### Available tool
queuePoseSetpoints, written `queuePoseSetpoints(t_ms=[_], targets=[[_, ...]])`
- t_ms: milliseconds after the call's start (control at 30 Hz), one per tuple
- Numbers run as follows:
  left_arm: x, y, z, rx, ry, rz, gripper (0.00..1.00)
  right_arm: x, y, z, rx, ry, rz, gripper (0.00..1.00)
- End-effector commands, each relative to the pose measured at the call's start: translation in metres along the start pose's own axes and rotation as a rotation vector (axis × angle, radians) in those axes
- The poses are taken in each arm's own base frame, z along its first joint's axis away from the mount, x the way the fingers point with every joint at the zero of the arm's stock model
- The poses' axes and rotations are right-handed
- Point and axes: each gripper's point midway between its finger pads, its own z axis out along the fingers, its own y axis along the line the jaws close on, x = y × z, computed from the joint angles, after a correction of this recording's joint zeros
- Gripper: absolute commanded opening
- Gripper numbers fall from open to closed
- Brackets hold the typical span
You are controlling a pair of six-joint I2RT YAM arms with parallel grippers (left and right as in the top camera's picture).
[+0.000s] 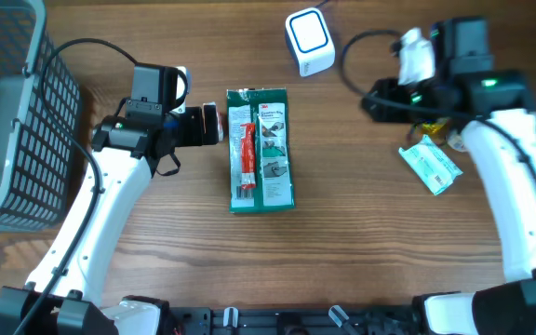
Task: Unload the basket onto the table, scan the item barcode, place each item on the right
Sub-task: 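Move the right gripper over the green 3M gloves pack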
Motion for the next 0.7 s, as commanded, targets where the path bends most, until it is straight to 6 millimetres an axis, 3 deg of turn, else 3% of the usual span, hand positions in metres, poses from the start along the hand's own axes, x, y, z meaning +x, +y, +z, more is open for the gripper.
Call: queuePoseSetpoints(t_ms=[0, 133, 300, 533, 667], targets=[[-0.005, 0.001, -0.004, -0.007, -0.019, 0.002, 1.0, 0.033, 0.026, 0.045, -0.08, 0.094, 0.015, 0.43], [-0.005, 0.001, -0.004, -0.007, -0.019, 0.002, 1.0, 0.061, 0.048, 0.086, -0.127, 0.107, -0.053, 0.45], [-0.005, 0.001, -0.004, -0.007, -0.019, 0.002, 1.0, 0.088, 0.059, 0.121, -0.168, 0.085, -0.1, 0.51], [-0.005, 0.001, -0.004, -0.007, -0.019, 0.002, 1.0, 0.093, 0.056, 0.132, -0.181, 0.056, -0.096, 0.59], [-0.005, 0.001, -0.004, -0.007, -0.019, 0.002, 1.0, 0.086, 0.05, 0.133, -0.14, 0.024, -0.065, 0.73]])
